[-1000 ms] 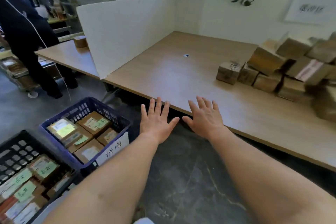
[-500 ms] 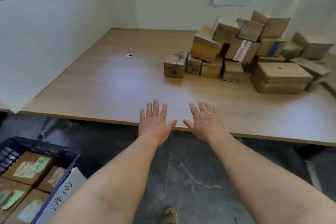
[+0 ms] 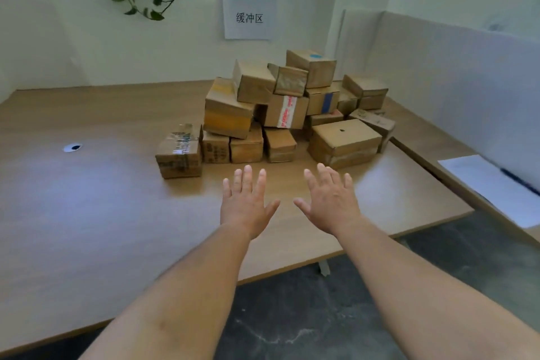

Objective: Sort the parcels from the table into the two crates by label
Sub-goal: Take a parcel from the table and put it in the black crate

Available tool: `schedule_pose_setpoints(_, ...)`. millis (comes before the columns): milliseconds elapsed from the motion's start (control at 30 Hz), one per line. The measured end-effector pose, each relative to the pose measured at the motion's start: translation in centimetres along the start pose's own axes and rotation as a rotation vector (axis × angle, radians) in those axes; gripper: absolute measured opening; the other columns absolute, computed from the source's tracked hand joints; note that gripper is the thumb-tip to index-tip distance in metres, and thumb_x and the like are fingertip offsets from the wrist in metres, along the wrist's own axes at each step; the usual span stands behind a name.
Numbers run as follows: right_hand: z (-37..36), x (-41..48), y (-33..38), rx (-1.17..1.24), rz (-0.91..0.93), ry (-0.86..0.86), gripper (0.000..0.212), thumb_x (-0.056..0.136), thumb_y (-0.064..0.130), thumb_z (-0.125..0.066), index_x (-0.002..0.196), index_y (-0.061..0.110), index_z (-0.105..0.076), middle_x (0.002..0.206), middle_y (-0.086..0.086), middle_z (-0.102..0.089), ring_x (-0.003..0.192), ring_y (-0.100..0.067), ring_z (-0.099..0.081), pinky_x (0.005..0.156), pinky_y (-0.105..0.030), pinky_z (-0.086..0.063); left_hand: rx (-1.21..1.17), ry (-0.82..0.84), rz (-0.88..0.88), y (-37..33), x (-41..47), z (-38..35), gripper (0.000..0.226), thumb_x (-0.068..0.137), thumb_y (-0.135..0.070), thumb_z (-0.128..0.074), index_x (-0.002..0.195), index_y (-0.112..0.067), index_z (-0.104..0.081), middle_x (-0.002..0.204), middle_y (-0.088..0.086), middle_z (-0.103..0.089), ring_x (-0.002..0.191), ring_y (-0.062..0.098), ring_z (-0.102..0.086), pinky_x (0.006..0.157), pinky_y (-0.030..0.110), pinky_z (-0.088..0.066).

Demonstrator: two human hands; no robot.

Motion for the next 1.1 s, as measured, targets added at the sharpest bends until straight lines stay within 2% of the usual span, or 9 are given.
schedule_pose_setpoints(200, -1.1, 0.9, -5.6, -0.022, -0.116, 0.051, 0.072, 0.098, 0.058, -0.03, 0.155, 0.021, -0.006, 0.162, -0.011, -0.004, 0.149, -0.028, -0.003, 0.118, -0.053, -0.007, -0.016, 0.021, -0.104, -4.7, 3.9, -1.2, 0.074, 0.098, -0.063, -0.016, 0.153, -0.025, 0.014, 0.161, 0.009, 0.018, 0.148, 0.027, 0.017, 0.12, 0.047, 0.008)
schedule_pose_setpoints(400, -2.3, 4.6, -9.7, -0.001, -0.121, 0.057, 0.071, 0.098, 0.059, -0.03, 0.155, 0.021, -0.008, 0.162, -0.011, -0.006, 0.149, -0.029, -0.005, 0.118, -0.052, -0.009, -0.028, 0.066, -0.117, -8.0, 8.4, -2.0, 0.073, 0.098, -0.062, -0.017, 0.153, -0.025, 0.013, 0.162, 0.008, 0.015, 0.148, 0.026, 0.017, 0.119, 0.047, 0.008)
schedule_pose_setpoints(567, -3.4, 9.5, -13.9, 0.03, -0.089, 0.046, 0.07, 0.098, 0.058, -0.031, 0.154, 0.021, -0.011, 0.161, -0.012, -0.008, 0.149, -0.028, -0.007, 0.119, -0.052, -0.012, -0.043, 0.079, -0.059, -11.0, 13.3, -2.2, 0.074, 0.098, -0.061, -0.02, 0.154, -0.024, 0.01, 0.163, 0.008, 0.01, 0.149, 0.026, 0.013, 0.12, 0.046, 0.006)
schedule_pose_setpoints(733, -4.1, 15.2, -21.1, 0.097, -0.088, 0.054, 0.071, 0.097, 0.059, -0.032, 0.154, 0.022, -0.012, 0.161, -0.011, -0.01, 0.149, -0.028, -0.008, 0.119, -0.05, -0.013, -0.048, 0.099, -0.018, -15.5, 19.5, -2.1, 0.073, 0.098, -0.061, -0.02, 0.155, -0.024, 0.009, 0.163, 0.008, 0.011, 0.149, 0.026, 0.013, 0.121, 0.048, 0.003)
schedule_pose_setpoints(933, -4.5, 22.2, -29.2, 0.116, -0.062, 0.056, 0.072, 0.097, 0.058, -0.035, 0.153, 0.017, -0.016, 0.159, -0.011, -0.019, 0.147, -0.028, -0.015, 0.119, -0.048, -0.019, -0.109, 0.085, 0.056, -20.0, 26.5, -1.5, 0.072, 0.099, -0.059, -0.022, 0.155, -0.024, 0.008, 0.163, 0.008, 0.01, 0.149, 0.025, 0.011, 0.121, 0.047, 0.004)
schedule_pose_setpoints(1100, -5.7, 26.8, -32.2, 0.148, -0.044, 0.09, 0.073, 0.097, 0.056, -0.037, 0.151, 0.011, -0.018, 0.153, -0.012, -0.03, 0.142, -0.028, -0.027, 0.114, -0.043, -0.028, -0.179, 0.109, 0.163, -21.1, 29.8, -2.7, 0.074, 0.099, -0.059, -0.025, 0.155, -0.023, 0.009, 0.163, 0.008, 0.011, 0.149, 0.025, 0.01, 0.122, 0.046, 0.0)
Point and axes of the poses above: each hand's wrist, its own x-axis towards the middle knuckle, its own z-axis out of the back of the hand, y = z × x, the point moved 7 cm from there along x, towards the middle knuckle
